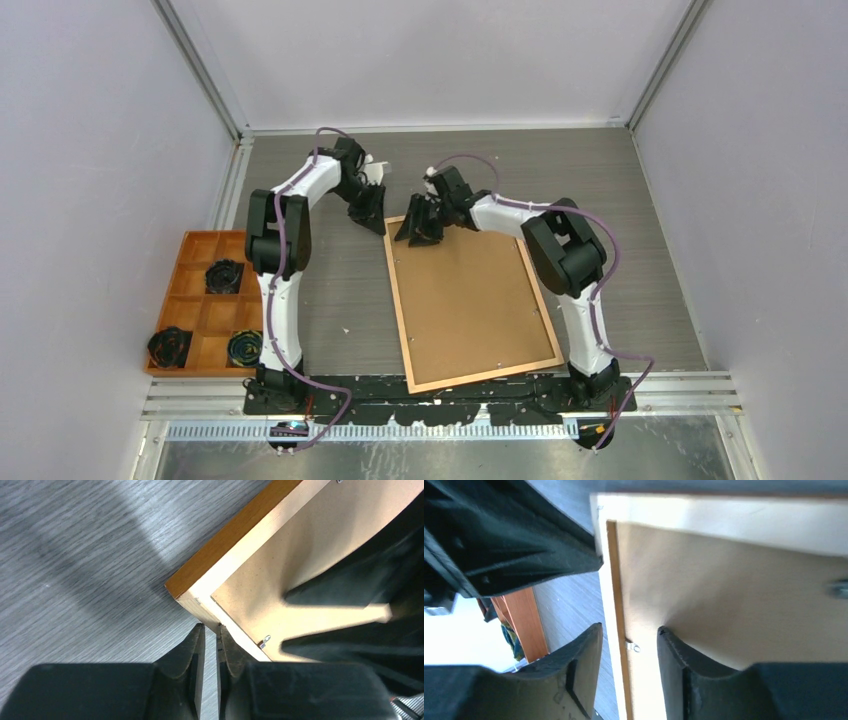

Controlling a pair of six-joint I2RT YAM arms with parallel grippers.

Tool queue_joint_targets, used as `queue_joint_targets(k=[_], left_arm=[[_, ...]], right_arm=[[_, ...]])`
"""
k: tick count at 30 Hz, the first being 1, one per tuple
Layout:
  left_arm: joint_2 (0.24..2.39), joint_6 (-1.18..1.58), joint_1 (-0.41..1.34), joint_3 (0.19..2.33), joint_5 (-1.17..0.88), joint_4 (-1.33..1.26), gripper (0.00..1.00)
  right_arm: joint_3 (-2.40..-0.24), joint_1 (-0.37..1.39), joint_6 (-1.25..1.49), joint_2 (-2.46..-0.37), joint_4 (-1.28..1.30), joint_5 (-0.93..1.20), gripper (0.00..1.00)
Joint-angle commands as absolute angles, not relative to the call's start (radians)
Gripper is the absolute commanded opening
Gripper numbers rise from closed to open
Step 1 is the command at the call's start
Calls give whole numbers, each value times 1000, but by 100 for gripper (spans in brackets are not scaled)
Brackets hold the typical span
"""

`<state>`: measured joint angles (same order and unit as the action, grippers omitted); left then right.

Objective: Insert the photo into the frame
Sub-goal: Install the photo frame at the center of the board, then adjust the photo frame at the center of the board.

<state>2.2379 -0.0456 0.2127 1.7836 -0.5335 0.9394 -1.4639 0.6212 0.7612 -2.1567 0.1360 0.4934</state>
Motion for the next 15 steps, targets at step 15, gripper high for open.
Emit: queue_joint_targets(k=[15], left_arm=[[1990, -359, 355, 1392, -429, 991, 32]], right_arm=[[-1242, 177, 777, -1796, 253, -90, 100]])
